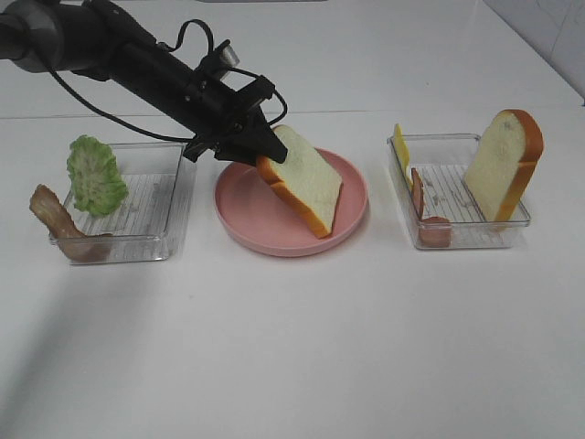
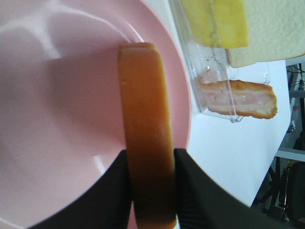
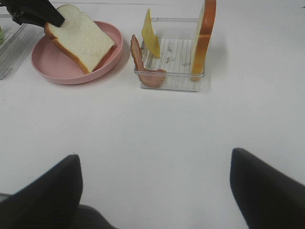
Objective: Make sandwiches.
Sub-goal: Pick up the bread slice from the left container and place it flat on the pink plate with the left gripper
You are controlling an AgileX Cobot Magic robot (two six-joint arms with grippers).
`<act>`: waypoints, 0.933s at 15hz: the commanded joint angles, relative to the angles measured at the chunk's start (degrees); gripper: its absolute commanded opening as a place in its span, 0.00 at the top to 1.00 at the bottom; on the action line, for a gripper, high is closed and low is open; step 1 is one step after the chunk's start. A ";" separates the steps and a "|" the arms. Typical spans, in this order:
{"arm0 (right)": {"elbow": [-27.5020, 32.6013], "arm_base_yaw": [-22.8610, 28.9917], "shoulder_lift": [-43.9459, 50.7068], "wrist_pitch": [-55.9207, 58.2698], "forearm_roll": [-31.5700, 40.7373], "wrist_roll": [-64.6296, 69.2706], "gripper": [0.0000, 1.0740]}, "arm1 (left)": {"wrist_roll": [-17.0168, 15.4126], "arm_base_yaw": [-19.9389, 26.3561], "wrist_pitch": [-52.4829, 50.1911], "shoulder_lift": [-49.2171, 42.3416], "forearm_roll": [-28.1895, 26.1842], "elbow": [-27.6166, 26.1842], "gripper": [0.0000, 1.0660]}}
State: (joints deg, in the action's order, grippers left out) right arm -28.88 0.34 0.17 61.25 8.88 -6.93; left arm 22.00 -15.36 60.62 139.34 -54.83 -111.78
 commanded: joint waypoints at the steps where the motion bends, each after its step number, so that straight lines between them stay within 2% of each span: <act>1: 0.06 -0.23 0.80 -0.46 0.29 0.11 0.25 | -2.01 -0.17 0.00 -0.11 1.32 -0.06 0.53; 3: 0.06 -0.23 0.80 -0.46 0.29 0.11 0.25 | -2.01 -0.17 0.23 -0.29 0.74 -0.06 0.24; 4: 0.06 -0.23 0.80 -0.46 0.29 0.11 0.25 | -1.95 -0.17 0.34 -0.29 0.23 -0.06 0.17; 6: 0.06 -0.23 0.80 -0.46 0.29 0.11 0.25 | -1.55 -0.34 0.34 -0.29 0.57 -0.06 0.15; 9: 0.06 -0.23 0.80 -0.46 0.29 0.11 0.25 | -1.55 -3.21 -0.86 -0.40 7.56 -0.06 0.15; 12: 0.06 -0.23 0.80 -0.46 0.29 0.11 0.25 | -3.38 -6.76 -4.87 -2.75 22.17 -0.06 0.15; 14: 0.06 -0.23 0.80 -0.46 0.29 0.11 0.25 | -8.19 -8.77 -7.96 -4.41 30.60 -0.11 0.15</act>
State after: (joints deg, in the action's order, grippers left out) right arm -28.88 0.34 0.17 61.25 8.88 -6.93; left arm 14.67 -23.84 53.57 135.56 -25.38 -111.96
